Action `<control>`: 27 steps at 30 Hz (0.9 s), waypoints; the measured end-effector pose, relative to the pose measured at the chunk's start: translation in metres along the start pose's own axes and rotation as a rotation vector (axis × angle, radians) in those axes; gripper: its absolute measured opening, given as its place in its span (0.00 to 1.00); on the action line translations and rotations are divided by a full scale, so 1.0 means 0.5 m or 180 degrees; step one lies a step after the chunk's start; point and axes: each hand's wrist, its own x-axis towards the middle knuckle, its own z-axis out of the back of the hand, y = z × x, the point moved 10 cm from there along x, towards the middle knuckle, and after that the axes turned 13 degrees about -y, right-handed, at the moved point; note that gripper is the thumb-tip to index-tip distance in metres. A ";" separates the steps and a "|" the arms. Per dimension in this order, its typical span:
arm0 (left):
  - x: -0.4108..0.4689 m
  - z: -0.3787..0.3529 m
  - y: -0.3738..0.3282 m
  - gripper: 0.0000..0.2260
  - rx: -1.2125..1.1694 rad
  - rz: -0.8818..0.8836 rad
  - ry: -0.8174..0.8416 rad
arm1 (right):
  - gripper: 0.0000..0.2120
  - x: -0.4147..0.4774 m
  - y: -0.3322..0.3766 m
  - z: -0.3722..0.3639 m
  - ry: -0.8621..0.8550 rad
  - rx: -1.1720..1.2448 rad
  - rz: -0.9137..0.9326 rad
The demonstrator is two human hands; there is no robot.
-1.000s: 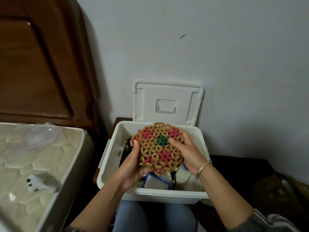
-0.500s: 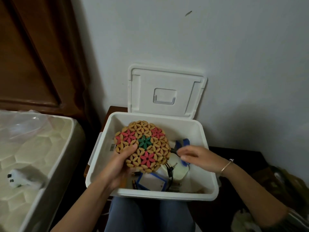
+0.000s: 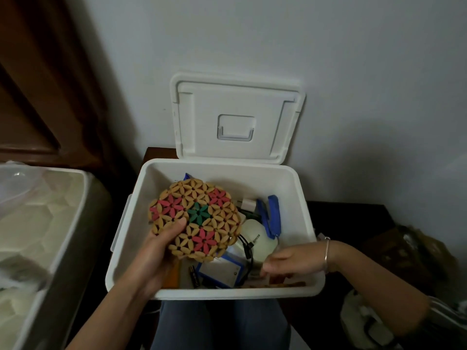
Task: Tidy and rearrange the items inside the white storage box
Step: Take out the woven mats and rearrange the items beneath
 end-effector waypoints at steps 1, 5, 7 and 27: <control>0.001 0.000 0.000 0.21 0.0010 -0.0009 -0.0021 | 0.24 -0.006 0.007 -0.001 0.0073 -0.0075 0.0134; 0.000 0.003 0.000 0.21 0.0062 -0.0022 -0.0060 | 0.26 -0.021 0.021 -0.004 0.0014 -0.0395 0.0416; 0.000 0.004 -0.001 0.21 0.0065 -0.0028 -0.0065 | 0.24 -0.022 0.028 0.007 -0.0292 -0.0594 0.0628; -0.055 -0.068 -0.008 0.20 -0.0077 0.0123 0.0302 | 0.08 -0.054 0.147 0.193 -0.2669 0.3871 0.0845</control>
